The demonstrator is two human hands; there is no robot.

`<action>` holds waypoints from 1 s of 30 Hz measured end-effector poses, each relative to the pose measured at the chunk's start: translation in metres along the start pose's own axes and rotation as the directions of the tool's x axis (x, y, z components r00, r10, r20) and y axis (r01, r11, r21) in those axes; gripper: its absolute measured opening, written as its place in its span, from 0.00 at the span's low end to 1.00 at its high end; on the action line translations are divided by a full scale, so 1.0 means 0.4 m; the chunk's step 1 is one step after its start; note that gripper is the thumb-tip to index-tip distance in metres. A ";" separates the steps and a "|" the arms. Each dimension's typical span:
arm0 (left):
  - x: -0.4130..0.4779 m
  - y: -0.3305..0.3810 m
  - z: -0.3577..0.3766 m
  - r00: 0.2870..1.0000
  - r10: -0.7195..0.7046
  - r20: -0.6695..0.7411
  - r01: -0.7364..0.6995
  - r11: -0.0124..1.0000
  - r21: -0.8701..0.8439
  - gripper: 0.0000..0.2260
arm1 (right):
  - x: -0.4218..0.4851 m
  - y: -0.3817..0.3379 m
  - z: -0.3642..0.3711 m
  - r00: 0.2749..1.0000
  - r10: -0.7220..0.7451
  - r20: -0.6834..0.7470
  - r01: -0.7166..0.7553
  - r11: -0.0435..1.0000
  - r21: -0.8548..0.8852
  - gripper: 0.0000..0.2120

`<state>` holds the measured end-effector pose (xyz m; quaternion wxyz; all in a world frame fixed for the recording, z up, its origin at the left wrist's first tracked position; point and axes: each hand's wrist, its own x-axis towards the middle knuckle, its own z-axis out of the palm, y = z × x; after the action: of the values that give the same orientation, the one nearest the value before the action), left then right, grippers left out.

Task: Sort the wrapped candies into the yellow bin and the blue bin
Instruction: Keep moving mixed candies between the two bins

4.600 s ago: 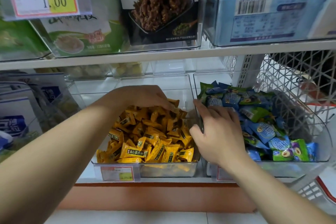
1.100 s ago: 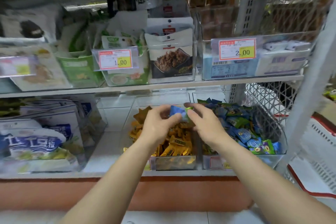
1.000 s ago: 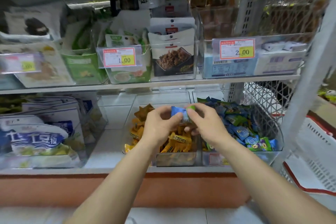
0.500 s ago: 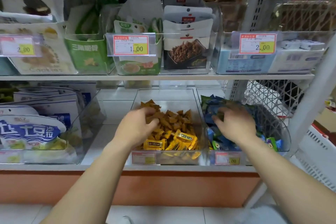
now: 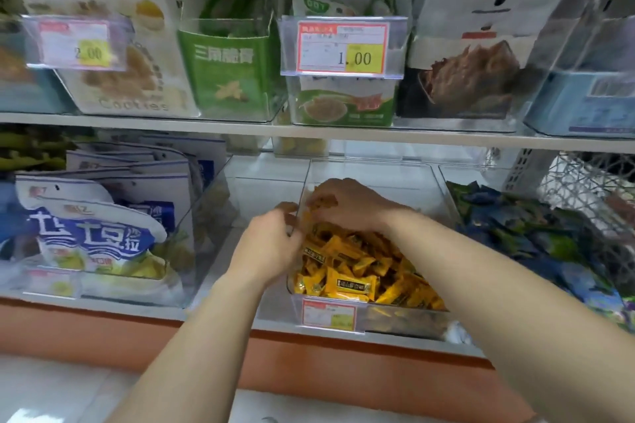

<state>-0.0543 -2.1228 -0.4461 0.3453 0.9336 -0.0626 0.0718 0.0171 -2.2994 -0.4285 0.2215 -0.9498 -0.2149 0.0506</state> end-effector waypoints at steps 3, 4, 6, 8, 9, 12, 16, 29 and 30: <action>0.003 -0.006 0.002 1.000 0.010 -0.017 -0.010 1.000 -0.013 0.13 | 0.082 0.018 0.043 0.972 0.047 0.231 0.023 0.957 -0.290 0.26; 0.005 -0.008 0.001 1.000 0.012 -0.016 -0.013 1.000 -0.016 0.13 | 0.096 0.032 0.054 0.957 0.096 0.274 0.023 0.915 -0.403 0.32; 0.010 -0.010 0.001 1.000 0.008 -0.004 -0.008 1.000 0.012 0.14 | 0.111 0.058 0.062 0.945 0.153 0.291 0.013 0.867 -0.498 0.38; 0.011 -0.010 -0.003 1.000 -0.019 0.002 0.019 0.997 0.068 0.18 | 0.118 0.075 0.057 0.945 0.196 0.262 -0.031 0.852 -0.523 0.40; 0.010 -0.011 -0.006 0.999 -0.033 0.002 0.033 0.995 0.089 0.19 | 0.117 0.087 0.048 0.945 0.224 0.238 -0.058 0.832 -0.552 0.40; 0.004 -0.011 -0.013 0.998 -0.059 0.005 0.058 0.994 0.092 0.20 | 0.081 0.157 -0.001 0.915 0.364 0.172 -0.201 0.784 -0.587 0.37; 0.002 0.000 -0.015 0.997 -0.075 0.025 0.074 0.996 0.043 0.19 | 0.021 0.240 -0.090 0.868 0.414 0.276 -0.285 0.869 -0.404 0.32; 0.005 0.027 0.009 0.981 -0.193 -0.035 0.190 0.980 -0.063 0.19 | 0.102 0.043 0.052 0.864 0.114 0.490 0.034 0.959 -0.282 0.30; 0.005 0.030 0.012 0.981 -0.190 -0.039 0.188 0.980 -0.058 0.19 | 0.109 0.054 0.069 0.854 0.181 0.489 0.007 0.933 -0.359 0.40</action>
<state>-0.0539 -2.1352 -0.4418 0.3771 0.9238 0.0320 0.0576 0.0594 -2.2870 -0.4627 -0.0178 -0.9344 -0.2278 0.2734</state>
